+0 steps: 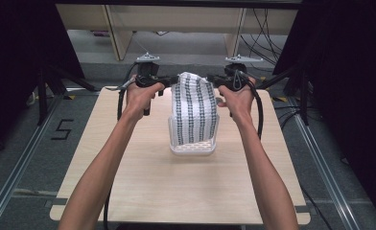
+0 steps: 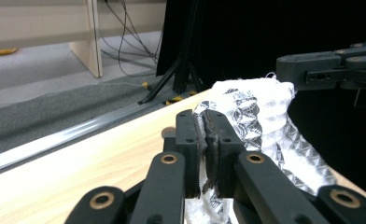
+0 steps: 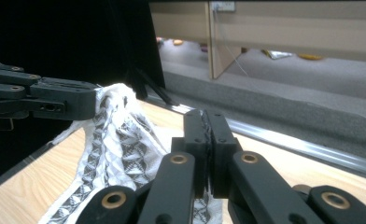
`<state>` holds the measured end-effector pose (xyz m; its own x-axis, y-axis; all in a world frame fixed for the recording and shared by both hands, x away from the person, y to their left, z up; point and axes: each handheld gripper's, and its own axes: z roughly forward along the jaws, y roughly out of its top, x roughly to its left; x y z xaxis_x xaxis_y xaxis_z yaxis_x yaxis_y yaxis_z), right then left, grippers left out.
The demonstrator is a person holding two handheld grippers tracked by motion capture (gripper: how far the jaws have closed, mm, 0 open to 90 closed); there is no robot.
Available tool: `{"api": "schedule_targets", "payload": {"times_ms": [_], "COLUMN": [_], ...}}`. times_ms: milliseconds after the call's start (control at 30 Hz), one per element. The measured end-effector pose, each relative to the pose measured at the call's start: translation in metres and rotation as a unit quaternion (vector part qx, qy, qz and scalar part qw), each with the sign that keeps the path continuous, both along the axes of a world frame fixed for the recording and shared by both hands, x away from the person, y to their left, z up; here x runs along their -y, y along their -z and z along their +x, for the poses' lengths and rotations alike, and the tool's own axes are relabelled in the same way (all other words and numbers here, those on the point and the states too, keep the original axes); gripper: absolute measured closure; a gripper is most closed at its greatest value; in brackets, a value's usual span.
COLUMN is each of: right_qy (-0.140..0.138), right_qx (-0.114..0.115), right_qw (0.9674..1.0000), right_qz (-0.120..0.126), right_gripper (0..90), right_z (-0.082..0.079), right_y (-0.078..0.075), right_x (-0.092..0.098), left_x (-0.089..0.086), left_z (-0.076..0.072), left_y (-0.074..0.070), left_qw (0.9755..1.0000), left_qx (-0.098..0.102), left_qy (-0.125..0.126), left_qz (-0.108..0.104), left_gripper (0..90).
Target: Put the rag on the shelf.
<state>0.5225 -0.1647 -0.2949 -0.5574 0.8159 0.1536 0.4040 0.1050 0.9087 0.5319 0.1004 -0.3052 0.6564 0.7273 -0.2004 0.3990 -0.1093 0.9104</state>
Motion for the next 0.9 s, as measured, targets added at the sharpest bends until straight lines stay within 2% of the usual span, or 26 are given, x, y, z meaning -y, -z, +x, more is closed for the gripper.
{"api": "schedule_targets", "payload": {"times_ms": [233,333,400,533,567,733,767,800,867,900], "right_qy": [0.010,0.019,0.017,0.019,0.017,0.022,0.018,0.018,0.013,0.013], "right_qx": [-0.018,-0.029,-0.034,-0.048,-0.046,-0.068,-0.068,-0.077,-0.082,-0.085], "right_qw": [0.9996,0.9993,0.9992,0.9986,0.9986,0.9970,0.9968,0.9965,0.9960,0.9958], "right_qz": [-0.017,-0.013,-0.016,-0.014,-0.021,-0.027,-0.037,-0.028,-0.034,-0.029], "right_gripper": [89.1,89.1,89.1,89.0,88.9,88.6,88.6,88.6,88.5,88.5], "right_z": [0.009,0.010,0.011,0.013,0.014,0.015,0.017,0.017,0.018,0.018], "right_y": [0.013,0.019,0.023,0.029,0.030,0.038,0.040,0.042,0.046,0.047], "right_x": [-0.007,-0.009,-0.008,-0.006,-0.005,-0.002,0.001,0.000,0.002,0.002], "left_x": [0.001,0.000,0.000,0.001,0.001,0.001,0.001,0.000,0.001,0.001], "left_z": [0.004,0.006,0.007,0.008,0.008,0.008,0.007,0.007,0.007,0.007], "left_y": [0.014,0.021,0.025,0.031,0.033,0.038,0.039,0.040,0.043,0.044], "left_qw": [0.9998,0.9995,0.9994,0.9989,0.9988,0.9982,0.9982,0.9980,0.9977,0.9976], "left_qx": [-0.017,-0.026,-0.029,-0.035,-0.036,-0.043,-0.044,-0.046,-0.048,-0.050], "left_qy": [0.006,0.013,0.013,0.020,0.021,0.030,0.030,0.033,0.035,0.035], "left_qz": [0.009,0.013,0.011,0.022,0.023,0.030,0.029,0.030,0.033,0.034], "left_gripper": [83.0,82.6,82.5,82.2,82.0,81.7,81.5,81.4,81.3,81.2]}}
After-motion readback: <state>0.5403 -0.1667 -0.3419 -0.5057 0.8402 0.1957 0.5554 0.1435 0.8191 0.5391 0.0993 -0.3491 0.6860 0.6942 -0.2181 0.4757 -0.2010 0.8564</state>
